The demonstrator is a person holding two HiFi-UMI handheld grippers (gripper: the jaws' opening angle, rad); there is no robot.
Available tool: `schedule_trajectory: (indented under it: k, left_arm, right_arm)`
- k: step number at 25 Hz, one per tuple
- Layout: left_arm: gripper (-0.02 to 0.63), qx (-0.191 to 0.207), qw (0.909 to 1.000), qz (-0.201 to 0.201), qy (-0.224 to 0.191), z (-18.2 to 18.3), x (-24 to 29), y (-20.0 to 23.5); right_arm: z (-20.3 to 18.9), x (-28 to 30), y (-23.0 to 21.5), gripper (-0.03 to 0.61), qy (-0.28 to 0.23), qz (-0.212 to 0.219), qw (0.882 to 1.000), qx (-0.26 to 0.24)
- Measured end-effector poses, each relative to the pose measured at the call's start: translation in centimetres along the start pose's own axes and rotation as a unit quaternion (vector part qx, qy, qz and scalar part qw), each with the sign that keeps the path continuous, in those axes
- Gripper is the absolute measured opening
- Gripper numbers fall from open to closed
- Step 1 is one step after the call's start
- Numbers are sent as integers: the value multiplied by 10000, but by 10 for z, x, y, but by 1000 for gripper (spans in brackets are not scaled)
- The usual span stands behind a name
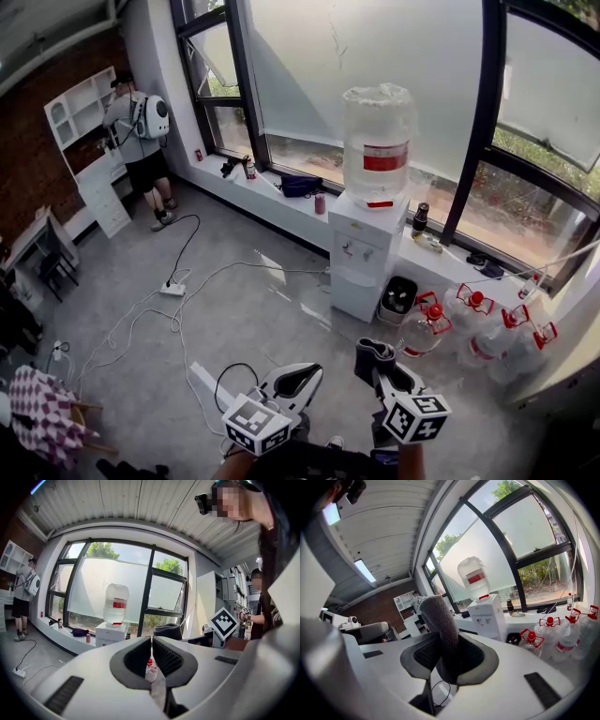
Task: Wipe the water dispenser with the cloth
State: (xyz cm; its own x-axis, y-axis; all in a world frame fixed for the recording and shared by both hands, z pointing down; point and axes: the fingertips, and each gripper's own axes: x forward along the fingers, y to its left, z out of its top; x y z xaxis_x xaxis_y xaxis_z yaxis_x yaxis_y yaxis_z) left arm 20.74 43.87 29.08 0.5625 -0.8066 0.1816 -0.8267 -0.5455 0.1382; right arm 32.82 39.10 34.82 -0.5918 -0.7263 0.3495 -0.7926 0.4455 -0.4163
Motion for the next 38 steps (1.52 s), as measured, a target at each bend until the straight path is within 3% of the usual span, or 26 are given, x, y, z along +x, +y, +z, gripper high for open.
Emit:
schedule_trajectory:
  k: [11,21,27,38]
  left_arm:
    - [20,-46,9997,-208,138,2,26,59]
    - [20,317,9978,-522,258,26,52,206]
    - [20,288,9964,-767,218,42,57,296]
    - [20,140,9916,-1267,223,44,70,371]
  right_arm:
    - [12,54,-3,106,30,-247,9995,168]
    - [51,183,36,106,-51,-651,9976,229]
    - [74,260,70,106,-47,-879,9959,200]
    - [81,322,85,106,-4,-1416,9898,169]
